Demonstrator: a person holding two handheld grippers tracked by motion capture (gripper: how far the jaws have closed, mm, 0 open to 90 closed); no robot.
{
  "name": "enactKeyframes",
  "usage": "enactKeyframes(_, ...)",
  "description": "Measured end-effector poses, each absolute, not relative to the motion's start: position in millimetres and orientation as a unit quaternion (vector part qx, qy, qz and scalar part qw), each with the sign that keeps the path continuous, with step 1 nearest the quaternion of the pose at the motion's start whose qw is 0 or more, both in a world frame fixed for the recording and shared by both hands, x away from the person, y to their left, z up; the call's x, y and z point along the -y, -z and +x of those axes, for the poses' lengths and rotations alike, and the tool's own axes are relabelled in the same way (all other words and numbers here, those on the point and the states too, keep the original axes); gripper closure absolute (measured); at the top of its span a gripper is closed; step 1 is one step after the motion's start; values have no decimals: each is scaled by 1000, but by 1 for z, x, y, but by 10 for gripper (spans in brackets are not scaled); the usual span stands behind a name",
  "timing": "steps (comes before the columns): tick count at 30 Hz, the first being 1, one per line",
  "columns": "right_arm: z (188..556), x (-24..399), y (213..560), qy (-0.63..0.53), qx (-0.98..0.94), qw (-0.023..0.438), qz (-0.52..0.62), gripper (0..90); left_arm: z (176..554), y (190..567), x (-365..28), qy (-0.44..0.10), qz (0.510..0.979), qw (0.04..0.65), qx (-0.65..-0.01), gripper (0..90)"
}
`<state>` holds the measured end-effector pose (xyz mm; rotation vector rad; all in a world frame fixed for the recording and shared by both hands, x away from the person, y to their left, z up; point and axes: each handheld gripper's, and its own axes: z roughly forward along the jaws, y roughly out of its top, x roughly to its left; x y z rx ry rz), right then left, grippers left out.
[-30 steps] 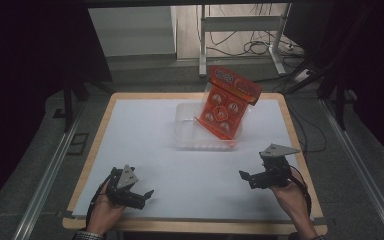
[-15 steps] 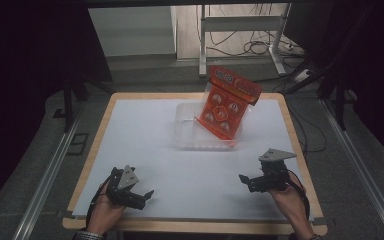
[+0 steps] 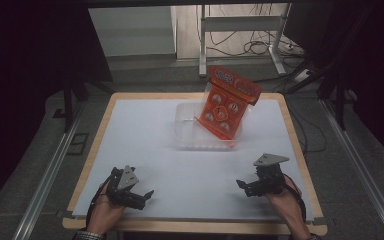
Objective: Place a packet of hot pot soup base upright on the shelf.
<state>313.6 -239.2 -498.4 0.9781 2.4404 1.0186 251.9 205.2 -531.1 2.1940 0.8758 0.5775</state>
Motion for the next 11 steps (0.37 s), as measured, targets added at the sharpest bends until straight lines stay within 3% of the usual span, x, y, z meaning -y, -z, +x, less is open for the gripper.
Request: enactKeyframes(11, 315, 238, 508, -339, -865, 150, 339, 0, 253, 531, -204, -218, 848, 345, -339, 0)
